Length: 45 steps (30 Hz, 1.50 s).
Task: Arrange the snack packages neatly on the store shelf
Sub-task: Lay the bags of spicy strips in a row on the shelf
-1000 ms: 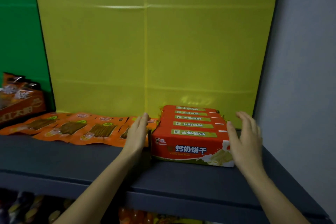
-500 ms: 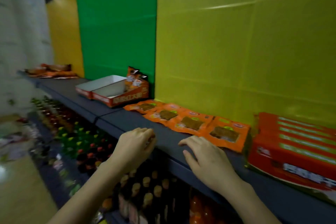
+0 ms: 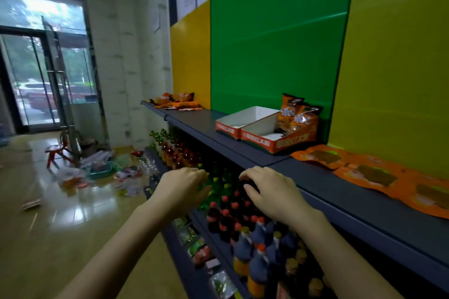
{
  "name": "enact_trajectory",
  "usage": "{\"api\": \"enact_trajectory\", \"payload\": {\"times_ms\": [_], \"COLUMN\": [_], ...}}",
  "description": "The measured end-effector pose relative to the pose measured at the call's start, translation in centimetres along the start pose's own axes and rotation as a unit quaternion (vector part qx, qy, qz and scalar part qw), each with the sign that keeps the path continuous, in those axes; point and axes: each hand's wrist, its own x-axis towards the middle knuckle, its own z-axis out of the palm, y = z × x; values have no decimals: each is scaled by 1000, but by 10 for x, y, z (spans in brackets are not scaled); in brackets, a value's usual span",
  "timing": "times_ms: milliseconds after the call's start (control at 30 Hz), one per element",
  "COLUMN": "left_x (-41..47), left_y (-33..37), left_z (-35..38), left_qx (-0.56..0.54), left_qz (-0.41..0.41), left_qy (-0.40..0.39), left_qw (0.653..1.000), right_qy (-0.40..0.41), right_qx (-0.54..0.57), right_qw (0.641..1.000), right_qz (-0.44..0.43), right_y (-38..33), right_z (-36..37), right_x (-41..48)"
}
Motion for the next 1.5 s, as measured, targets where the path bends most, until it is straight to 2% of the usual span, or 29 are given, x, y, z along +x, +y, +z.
{"api": "enact_trajectory", "payload": {"times_ms": [300,667,767,967,1200,1500], "left_x": [35,138,170,219,262,341], "left_y": [-130,-270,-316,-413,-540,-703], "left_z": [14,98,117,151,207,255], "left_qx": [0,6,7,-28,-5,-6], "left_qz": [-59,-104,-111,-140,-132,-64], "left_qy": [-8,-31,-47,-28,-38,-63], "left_qw": [998,994,993,989,990,996], "right_qy": [-17,21,12,3,7,23], "right_qx": [0,16,21,30,28,25], "right_qw": [1000,999,999,998,999,998], "right_qz": [-19,-40,-47,-53,-40,45], "right_y": [-54,-47,-44,-54,-83,-115], "right_z": [45,132,153,204,277,339], "right_x": [140,332,389,495,616,769]}}
